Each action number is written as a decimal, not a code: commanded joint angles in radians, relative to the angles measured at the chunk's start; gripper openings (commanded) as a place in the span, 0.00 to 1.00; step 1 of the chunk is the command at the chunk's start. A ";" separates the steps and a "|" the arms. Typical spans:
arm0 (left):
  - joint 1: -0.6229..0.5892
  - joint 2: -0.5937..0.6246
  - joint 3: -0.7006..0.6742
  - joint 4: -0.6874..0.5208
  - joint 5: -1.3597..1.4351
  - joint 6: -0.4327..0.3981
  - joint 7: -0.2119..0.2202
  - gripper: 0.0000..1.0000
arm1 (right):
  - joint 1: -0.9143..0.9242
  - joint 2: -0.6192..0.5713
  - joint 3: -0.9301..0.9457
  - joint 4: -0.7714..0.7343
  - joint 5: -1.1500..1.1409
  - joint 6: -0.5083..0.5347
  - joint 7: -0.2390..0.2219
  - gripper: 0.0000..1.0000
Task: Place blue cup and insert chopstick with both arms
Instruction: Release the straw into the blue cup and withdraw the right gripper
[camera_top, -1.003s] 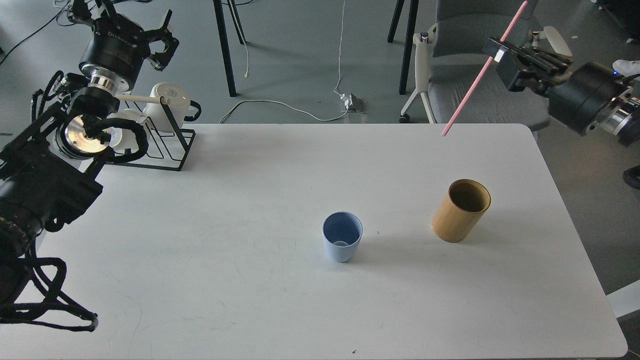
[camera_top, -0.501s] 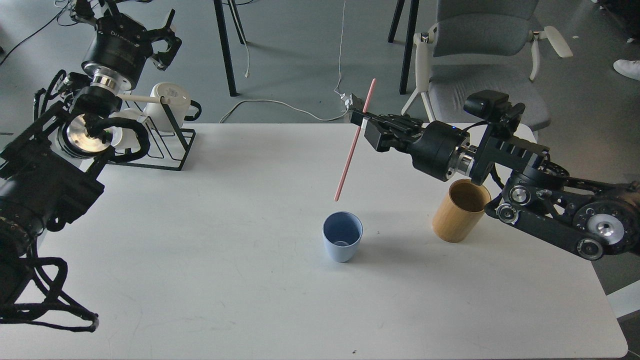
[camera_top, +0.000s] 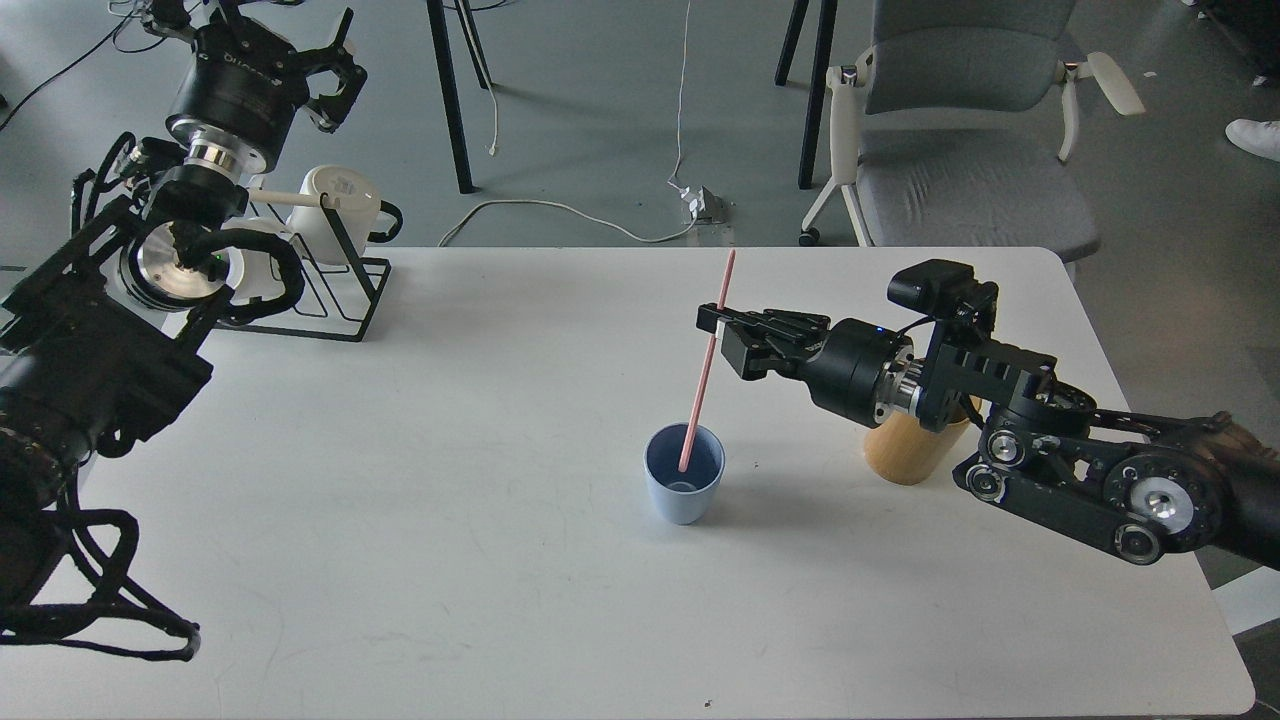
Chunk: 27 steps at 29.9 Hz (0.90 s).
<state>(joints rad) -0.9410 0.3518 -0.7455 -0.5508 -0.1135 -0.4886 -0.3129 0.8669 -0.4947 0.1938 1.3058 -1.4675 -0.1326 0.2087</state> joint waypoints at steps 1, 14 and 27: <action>0.004 0.003 0.000 0.000 0.000 0.000 0.000 1.00 | -0.002 0.028 0.000 -0.002 -0.001 0.001 0.000 0.14; 0.005 0.001 0.000 0.000 0.000 0.000 0.001 0.99 | -0.014 0.022 0.018 0.001 -0.016 -0.005 0.000 0.56; 0.005 -0.007 0.000 0.002 0.000 0.000 -0.002 1.00 | 0.009 0.016 0.450 -0.091 0.419 0.088 0.001 1.00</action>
<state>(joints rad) -0.9360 0.3507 -0.7456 -0.5503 -0.1136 -0.4887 -0.3130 0.8624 -0.4785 0.5874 1.2663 -1.2387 -0.0970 0.2079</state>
